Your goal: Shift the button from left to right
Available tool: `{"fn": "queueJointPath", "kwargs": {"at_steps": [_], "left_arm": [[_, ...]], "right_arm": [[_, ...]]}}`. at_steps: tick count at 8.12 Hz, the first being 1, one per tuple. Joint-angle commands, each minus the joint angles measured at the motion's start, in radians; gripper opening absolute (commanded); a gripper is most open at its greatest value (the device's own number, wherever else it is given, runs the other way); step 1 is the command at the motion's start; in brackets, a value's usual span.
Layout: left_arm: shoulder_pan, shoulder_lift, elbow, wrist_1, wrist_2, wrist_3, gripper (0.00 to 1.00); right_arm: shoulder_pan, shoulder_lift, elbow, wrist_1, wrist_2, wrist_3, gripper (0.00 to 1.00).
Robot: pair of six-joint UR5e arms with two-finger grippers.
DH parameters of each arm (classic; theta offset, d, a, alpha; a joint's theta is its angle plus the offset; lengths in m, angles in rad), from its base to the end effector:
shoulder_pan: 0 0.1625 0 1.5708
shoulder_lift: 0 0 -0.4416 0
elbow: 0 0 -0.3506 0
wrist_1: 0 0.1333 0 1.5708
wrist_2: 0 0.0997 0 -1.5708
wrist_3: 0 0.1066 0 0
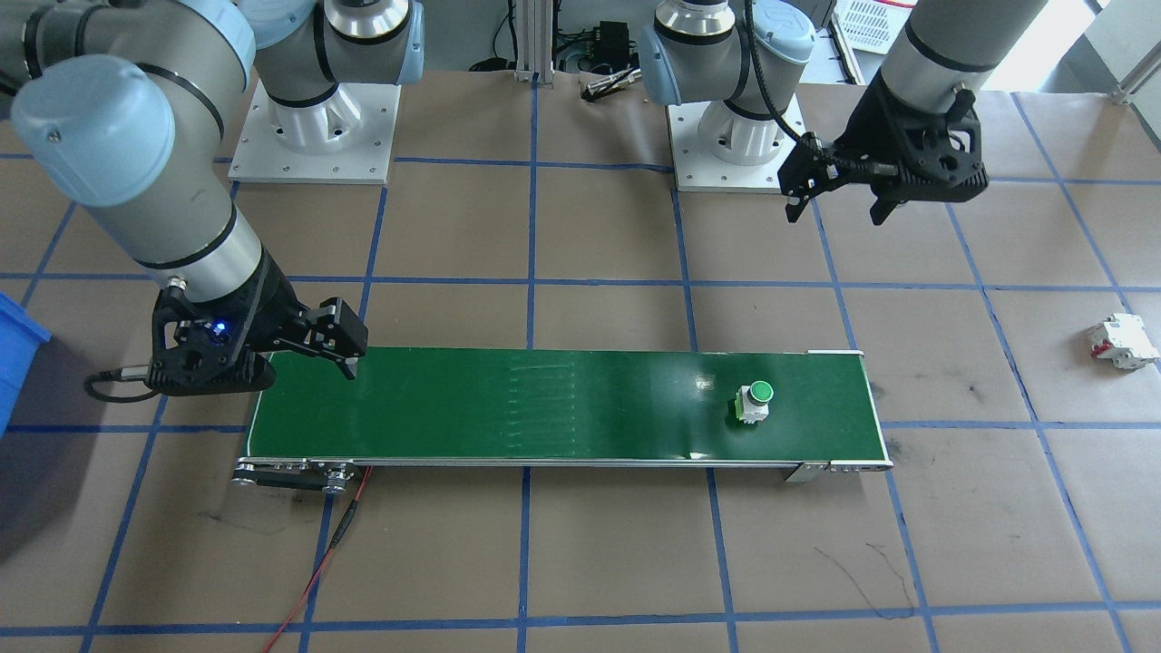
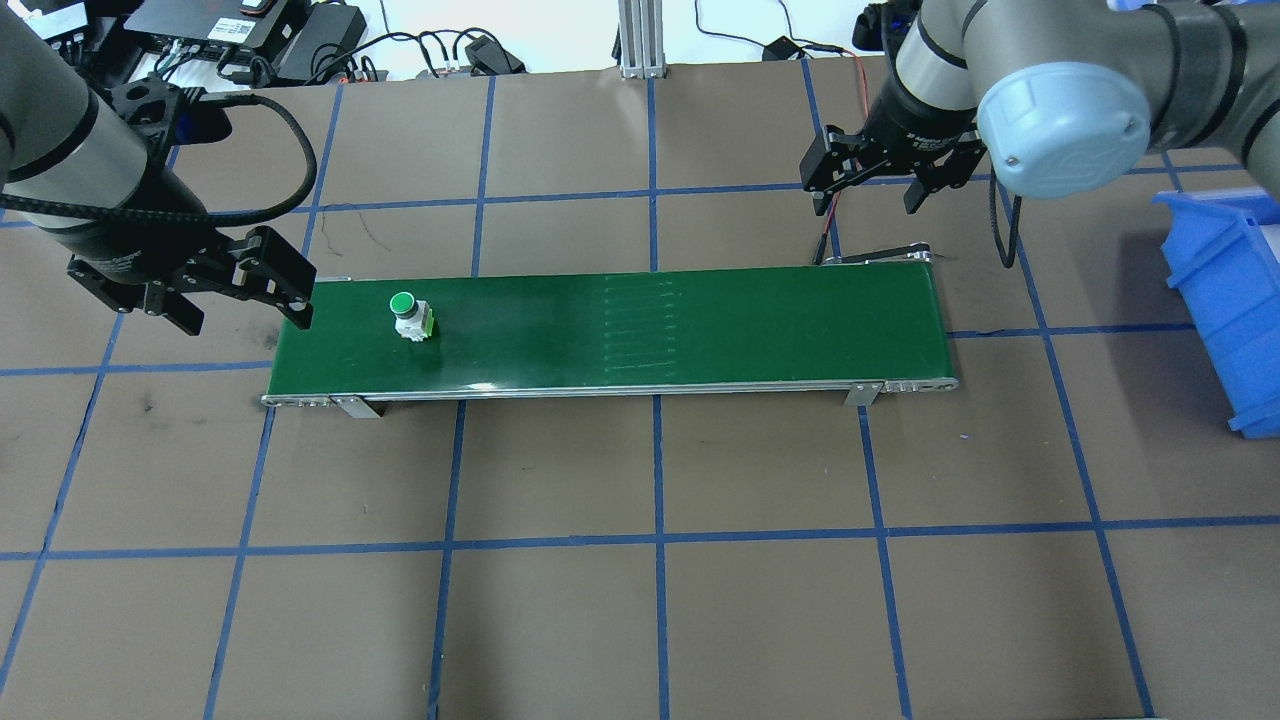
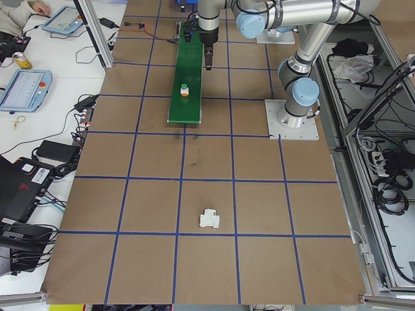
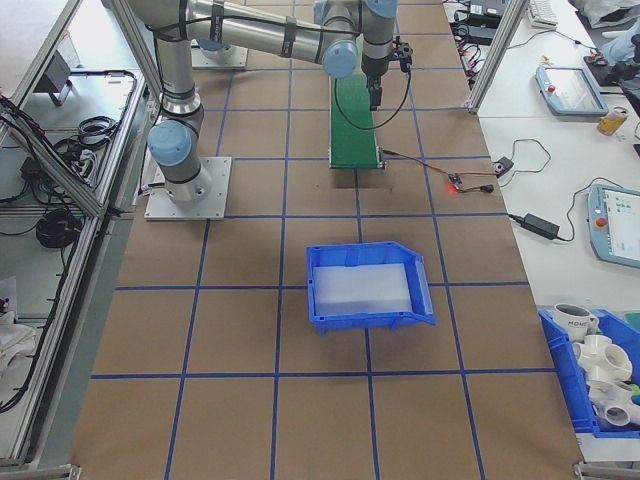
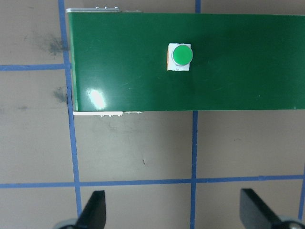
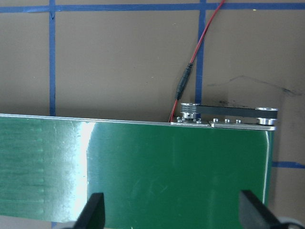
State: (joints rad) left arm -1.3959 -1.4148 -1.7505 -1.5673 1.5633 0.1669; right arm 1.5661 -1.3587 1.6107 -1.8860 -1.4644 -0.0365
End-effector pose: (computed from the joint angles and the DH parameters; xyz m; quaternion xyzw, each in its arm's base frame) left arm -0.0660 -0.3970 0.4818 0.0040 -0.9999 -0.0093 0.0054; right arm 0.1421 -0.5394 0.4073 -0.0175 0.9979 -0.0326 0.0525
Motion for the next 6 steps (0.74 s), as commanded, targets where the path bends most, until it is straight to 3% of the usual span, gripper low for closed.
{"fn": "queueJointPath", "kwargs": {"at_steps": [1, 6], "left_arm": [[-0.031, 0.043, 0.000, -0.025, 0.026, -0.010, 1.00], [-0.041, 0.046, -0.004, -0.017, 0.020, -0.010, 1.00]], "right_arm": [[-0.001, 0.023, 0.093, -0.079, 0.113, -0.003, 1.00], [0.000, 0.021, 0.097, -0.096, 0.104, 0.003, 1.00]]}}
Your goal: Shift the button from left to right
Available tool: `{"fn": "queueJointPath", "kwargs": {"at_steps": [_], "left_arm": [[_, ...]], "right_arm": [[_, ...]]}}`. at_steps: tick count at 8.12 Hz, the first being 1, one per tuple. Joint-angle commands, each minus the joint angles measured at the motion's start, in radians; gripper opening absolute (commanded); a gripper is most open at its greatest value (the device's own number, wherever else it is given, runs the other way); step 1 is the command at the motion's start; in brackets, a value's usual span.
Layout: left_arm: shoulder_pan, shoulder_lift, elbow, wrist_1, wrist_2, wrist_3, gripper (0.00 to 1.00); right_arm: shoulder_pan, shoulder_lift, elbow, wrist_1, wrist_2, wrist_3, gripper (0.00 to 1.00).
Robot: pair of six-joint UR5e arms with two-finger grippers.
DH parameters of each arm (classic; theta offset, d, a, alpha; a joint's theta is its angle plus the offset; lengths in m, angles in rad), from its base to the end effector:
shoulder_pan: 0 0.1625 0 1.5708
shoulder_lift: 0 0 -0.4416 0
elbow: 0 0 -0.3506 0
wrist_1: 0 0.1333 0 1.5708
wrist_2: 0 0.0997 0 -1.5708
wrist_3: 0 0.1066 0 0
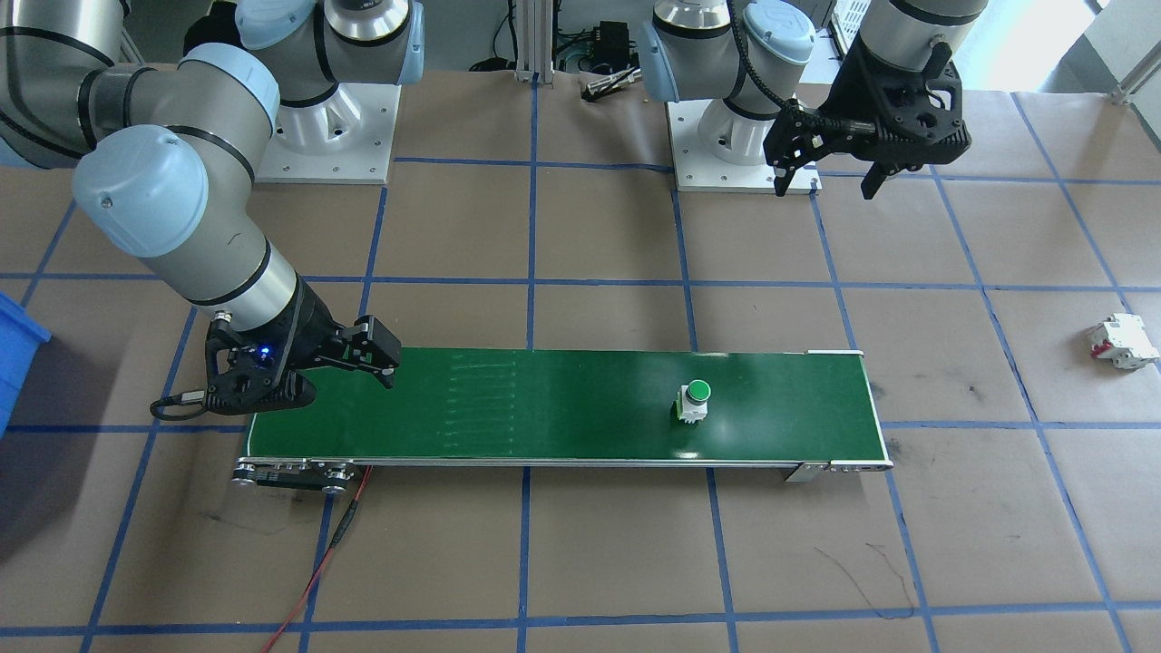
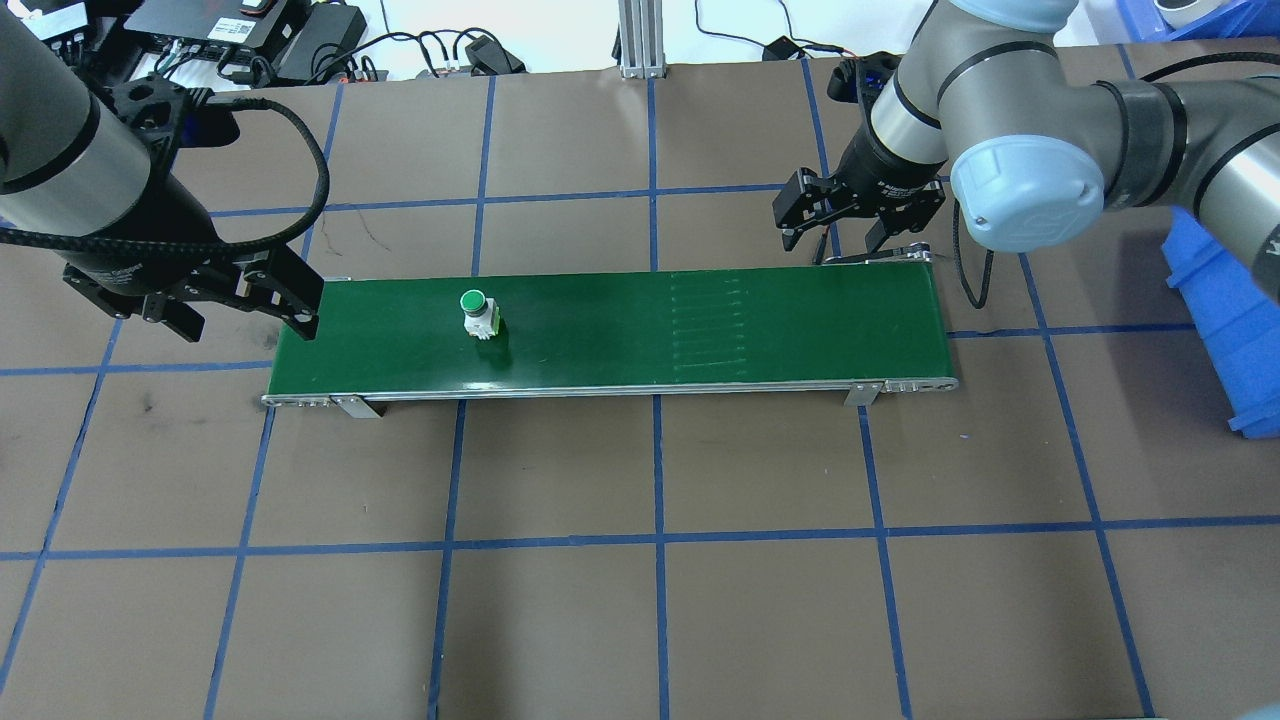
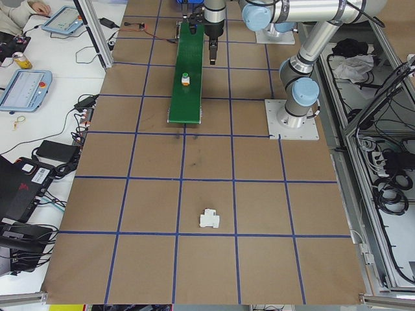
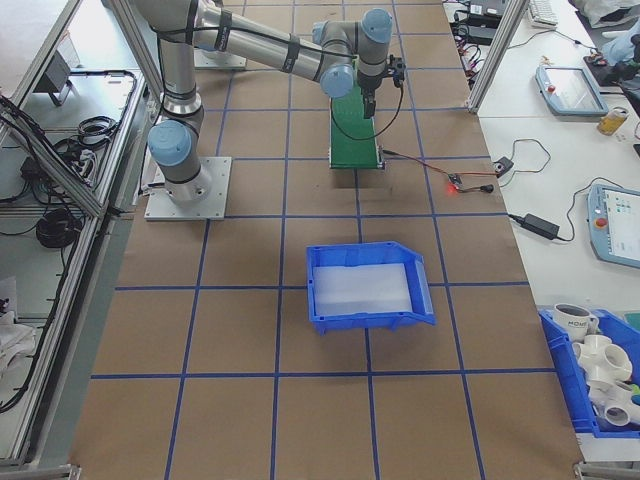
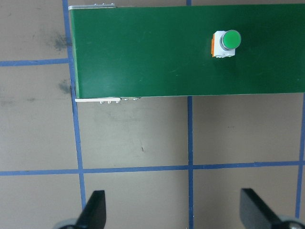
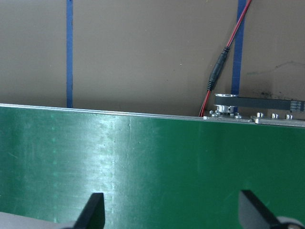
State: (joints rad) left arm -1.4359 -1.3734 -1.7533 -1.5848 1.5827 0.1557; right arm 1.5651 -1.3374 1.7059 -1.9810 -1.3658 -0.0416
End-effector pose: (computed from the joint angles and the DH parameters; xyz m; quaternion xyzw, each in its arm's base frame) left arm -0.0819 -0.3782 0.4942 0.0104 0.9999 0.0004 0.0060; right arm 0.1520 -0.5340 0.3657 -0.0200 0.9943 -0.0232 0.1018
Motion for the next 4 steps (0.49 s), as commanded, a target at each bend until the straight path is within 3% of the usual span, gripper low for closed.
{"fn": "queueJointPath", "kwargs": {"at_steps": [1, 4], "left_arm": [[-0.001, 0.002, 0.001, 0.003, 0.002, -0.001, 1.00], [-0.001, 0.004, -0.006, 0.005, 0.000, -0.002, 1.00]], "right_arm": [[0.001, 0.000, 0.003, -0.001, 0.007, 0.009, 1.00], [0.003, 0.000, 0.003, -0.007, 0.010, 0.020, 1.00]]}}
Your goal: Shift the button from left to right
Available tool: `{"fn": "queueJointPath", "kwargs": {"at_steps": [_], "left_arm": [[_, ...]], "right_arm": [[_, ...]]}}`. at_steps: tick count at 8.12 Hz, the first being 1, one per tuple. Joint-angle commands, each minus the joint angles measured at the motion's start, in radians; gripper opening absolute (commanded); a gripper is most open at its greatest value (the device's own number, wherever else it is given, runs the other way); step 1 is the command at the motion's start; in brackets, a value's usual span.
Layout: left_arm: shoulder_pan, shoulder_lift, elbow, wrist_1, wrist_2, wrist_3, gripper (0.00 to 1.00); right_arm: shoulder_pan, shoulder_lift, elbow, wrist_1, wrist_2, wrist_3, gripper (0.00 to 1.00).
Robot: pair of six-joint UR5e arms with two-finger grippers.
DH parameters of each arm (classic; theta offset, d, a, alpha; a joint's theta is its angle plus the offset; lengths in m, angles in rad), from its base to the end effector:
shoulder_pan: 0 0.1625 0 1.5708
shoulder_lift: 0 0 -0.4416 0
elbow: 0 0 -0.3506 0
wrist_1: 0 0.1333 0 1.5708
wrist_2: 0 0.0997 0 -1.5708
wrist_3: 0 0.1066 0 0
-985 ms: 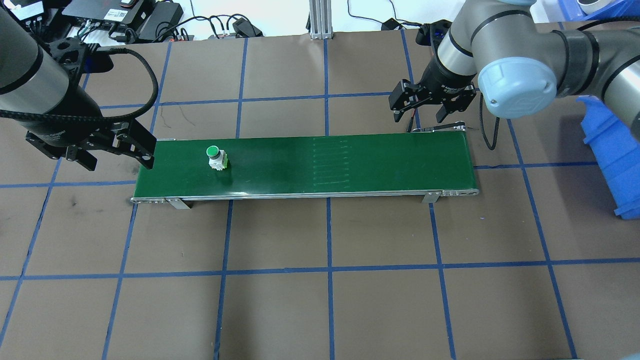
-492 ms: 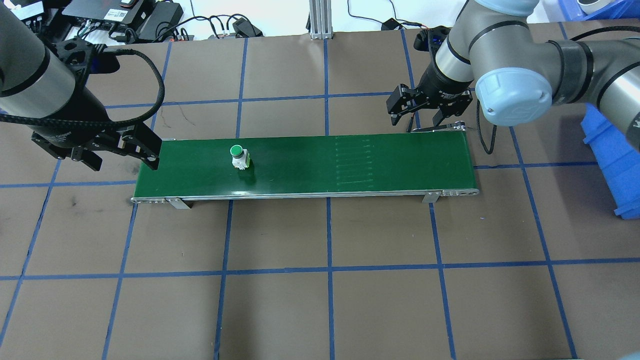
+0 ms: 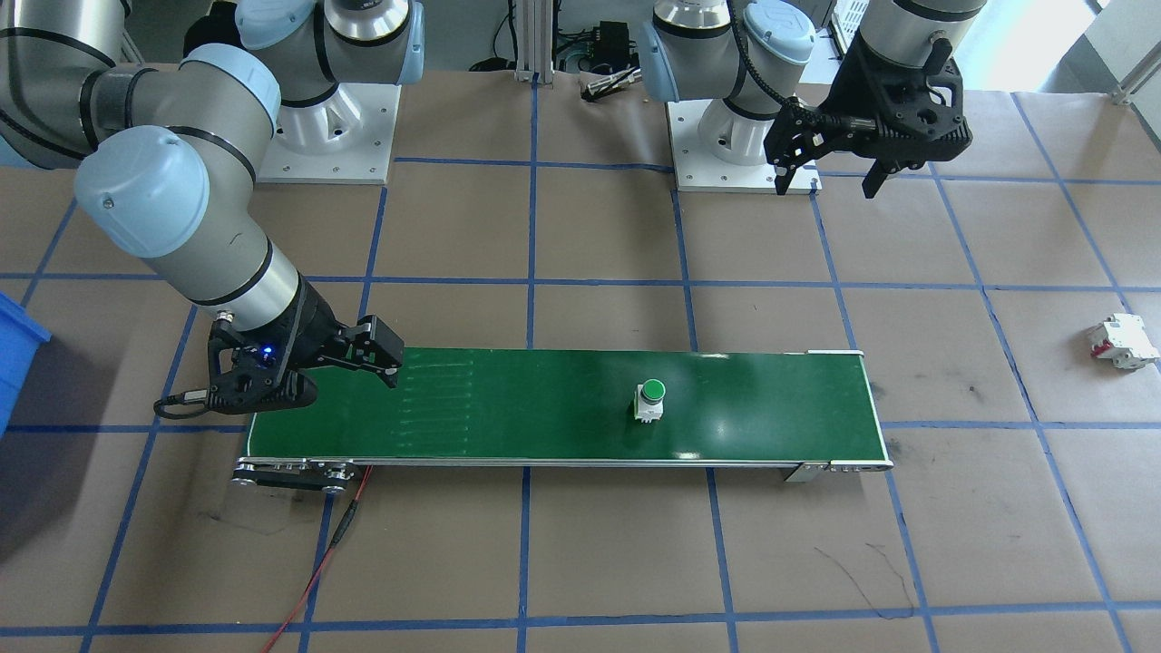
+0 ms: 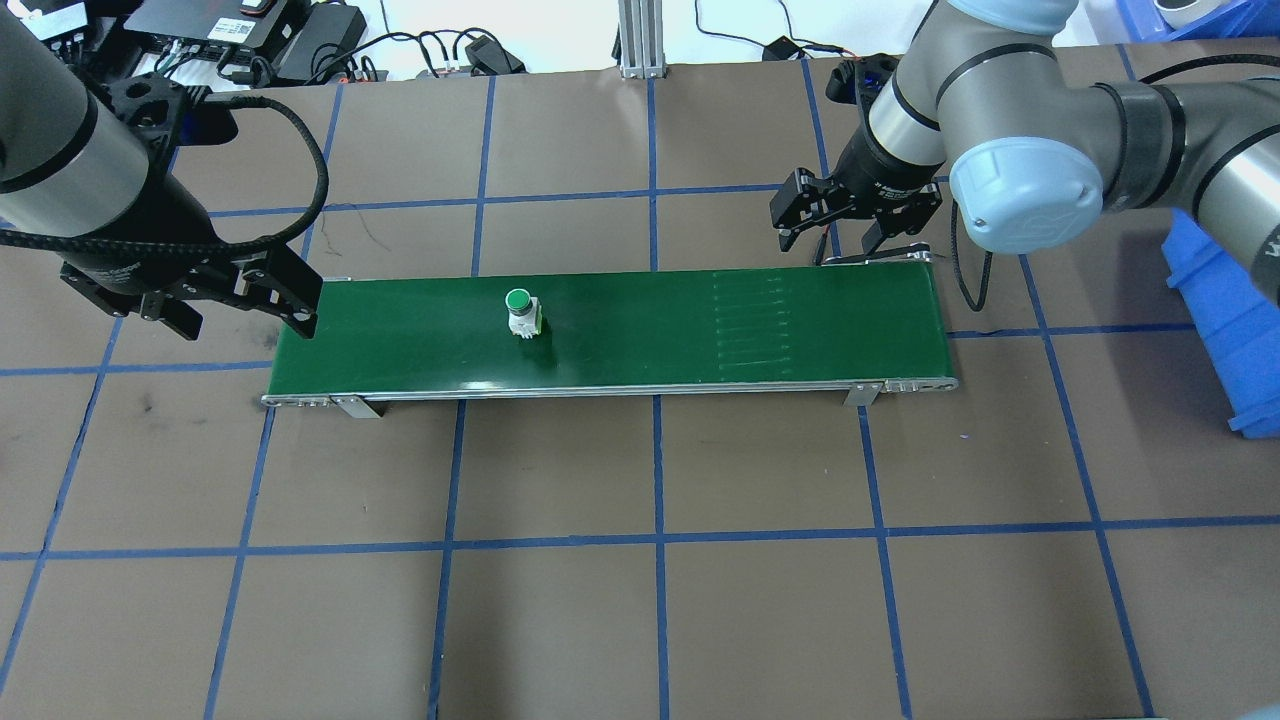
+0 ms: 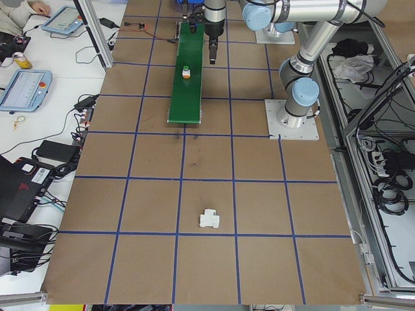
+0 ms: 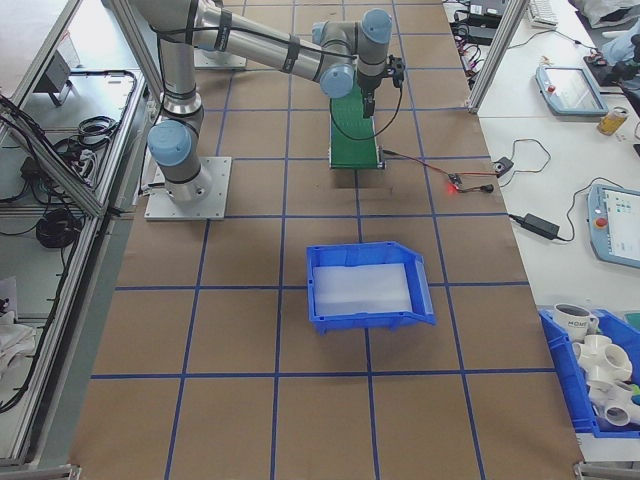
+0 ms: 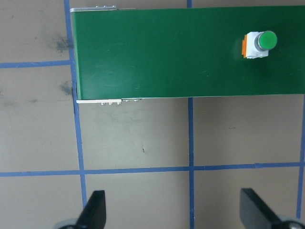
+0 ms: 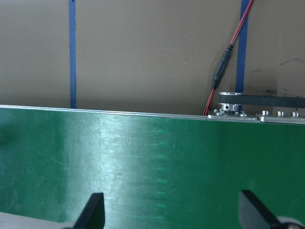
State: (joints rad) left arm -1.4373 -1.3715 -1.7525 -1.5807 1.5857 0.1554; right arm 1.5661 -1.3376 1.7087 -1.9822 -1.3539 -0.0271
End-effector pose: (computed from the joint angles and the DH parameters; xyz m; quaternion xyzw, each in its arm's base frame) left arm -0.0821 -0.3779 0.4957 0.0109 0.9999 -0.0027 0.0079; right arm 0.1537 -0.5333 0.3650 -0.0133 0.9938 -0.0217 0.1079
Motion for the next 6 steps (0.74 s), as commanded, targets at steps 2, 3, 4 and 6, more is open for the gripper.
{"fn": "queueJointPath", "kwargs": {"at_steps": [2, 3, 4, 6], "left_arm": [[0.001, -0.009, -0.010, 0.025, -0.001, 0.003, 1.00], [0.001, 0.002, -0.010, 0.025, -0.001, 0.006, 1.00], [0.001, 0.003, -0.006, 0.027, -0.003, 0.006, 1.00], [0.000, 0.002, -0.001, 0.027, -0.004, 0.006, 1.00]], "right_arm": [[0.003, 0.002, 0.000, -0.021, -0.010, 0.006, 1.00], [0.003, 0.003, 0.000, -0.021, -0.011, 0.006, 1.00], [0.003, 0.002, 0.000, -0.023, -0.008, 0.007, 1.00], [0.006, 0.002, 0.002, -0.044, -0.010, 0.016, 0.99]]}}
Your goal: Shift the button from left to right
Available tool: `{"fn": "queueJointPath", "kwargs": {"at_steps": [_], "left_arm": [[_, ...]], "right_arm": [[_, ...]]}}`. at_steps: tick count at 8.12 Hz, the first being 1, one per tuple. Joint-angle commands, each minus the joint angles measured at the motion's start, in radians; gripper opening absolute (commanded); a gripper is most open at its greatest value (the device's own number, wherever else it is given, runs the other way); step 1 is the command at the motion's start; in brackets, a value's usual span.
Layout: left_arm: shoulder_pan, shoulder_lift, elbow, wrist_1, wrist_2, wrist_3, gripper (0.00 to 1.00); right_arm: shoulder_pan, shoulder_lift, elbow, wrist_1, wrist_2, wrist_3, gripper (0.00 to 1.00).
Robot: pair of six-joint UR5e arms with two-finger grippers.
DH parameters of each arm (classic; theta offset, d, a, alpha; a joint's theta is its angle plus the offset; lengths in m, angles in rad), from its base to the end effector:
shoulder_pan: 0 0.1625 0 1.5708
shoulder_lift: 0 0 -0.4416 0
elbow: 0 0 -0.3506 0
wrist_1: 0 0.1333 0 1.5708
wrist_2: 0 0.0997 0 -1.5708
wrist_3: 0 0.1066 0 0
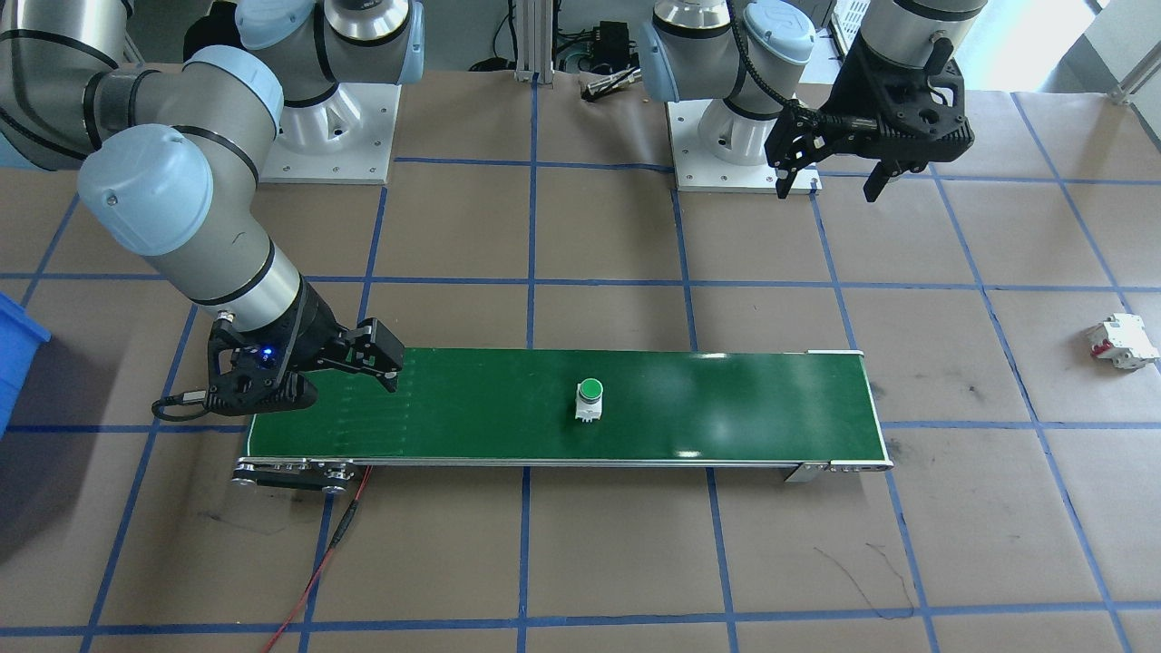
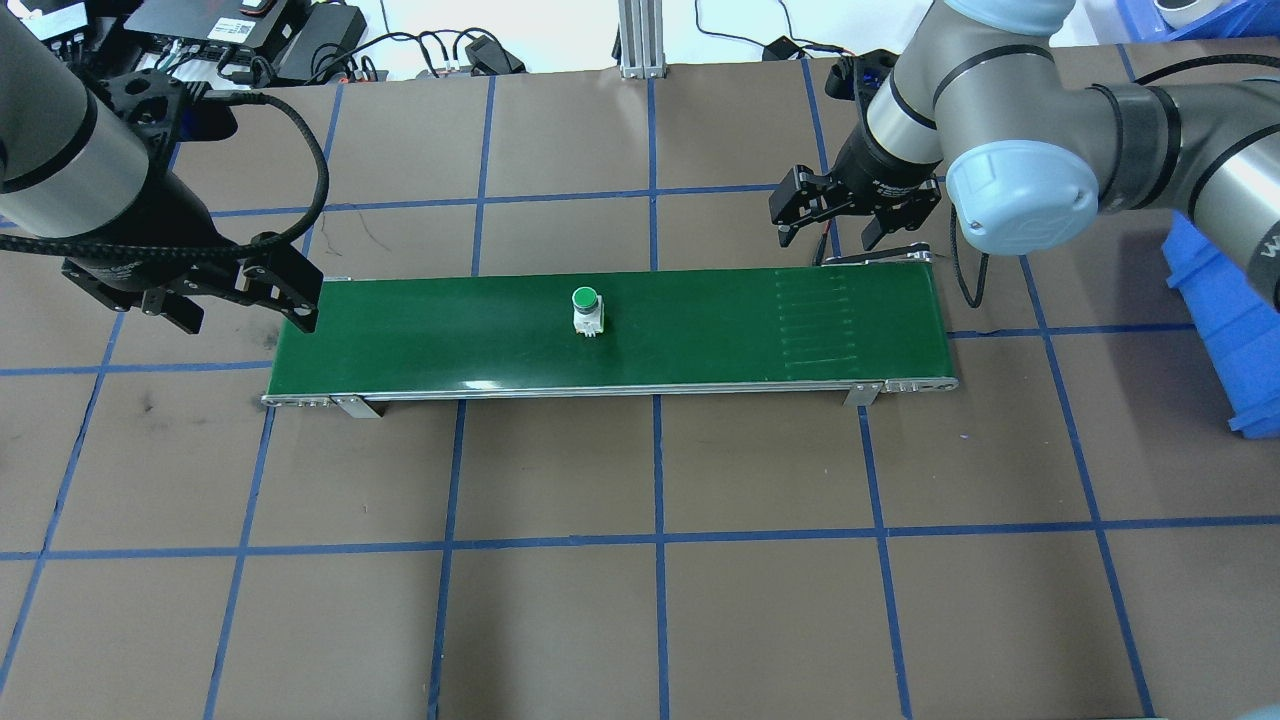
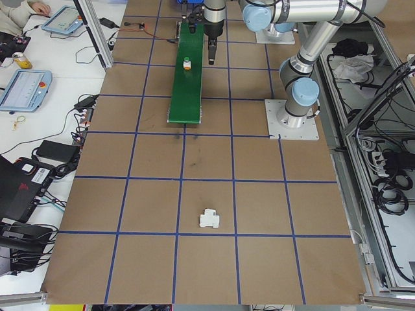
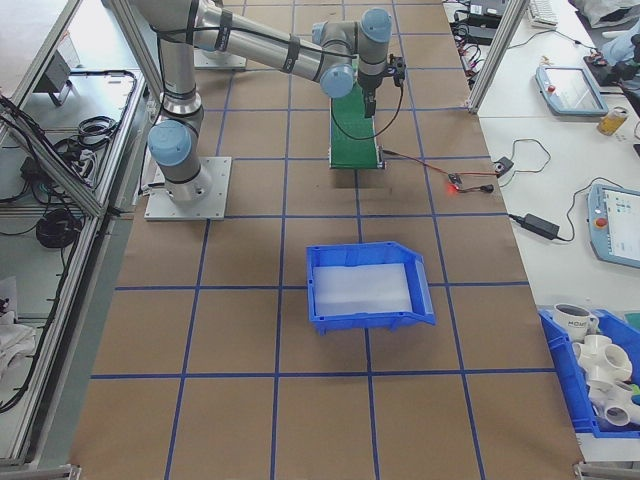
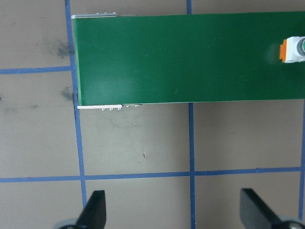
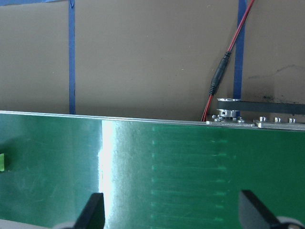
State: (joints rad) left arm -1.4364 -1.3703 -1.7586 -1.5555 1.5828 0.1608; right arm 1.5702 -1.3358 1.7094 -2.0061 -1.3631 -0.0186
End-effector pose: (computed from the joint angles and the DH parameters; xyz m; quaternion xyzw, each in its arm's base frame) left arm -0.0819 -0.3797 0.4959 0.0131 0.9998 -0.0130 0.0080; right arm 0.1550 -0.5353 0.3660 -0.0121 0.9941 -0.0317 0.1033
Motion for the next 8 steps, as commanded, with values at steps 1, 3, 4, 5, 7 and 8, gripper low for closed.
{"fn": "queueJointPath", "kwargs": {"at_steps": [1, 3, 4, 5, 7, 8], "left_arm": [[-0.001, 0.002, -0.002, 0.002, -0.001, 0.000, 1.00], [-0.001, 0.006, 0.005, 0.000, -0.003, 0.002, 1.00], [-0.001, 0.008, 0.007, 0.000, -0.001, 0.003, 1.00], [-0.001, 0.007, 0.002, 0.000, -0.001, 0.003, 1.00], [-0.001, 0.005, -0.002, 0.000, -0.003, 0.003, 1.00], [-0.001, 0.005, -0.004, 0.000, -0.010, 0.000, 1.00]], "right_arm": [[0.010, 0.000, 0.001, -0.025, 0.009, 0.043, 0.99], [0.039, 0.012, -0.001, -0.072, 0.010, 0.103, 1.00], [0.056, 0.014, -0.001, -0.077, 0.012, 0.136, 1.00], [0.080, 0.026, 0.001, -0.082, 0.012, 0.188, 1.00], [0.164, 0.067, 0.001, -0.161, -0.004, 0.310, 1.00], [0.188, 0.092, -0.001, -0.204, -0.008, 0.333, 1.00]]}}
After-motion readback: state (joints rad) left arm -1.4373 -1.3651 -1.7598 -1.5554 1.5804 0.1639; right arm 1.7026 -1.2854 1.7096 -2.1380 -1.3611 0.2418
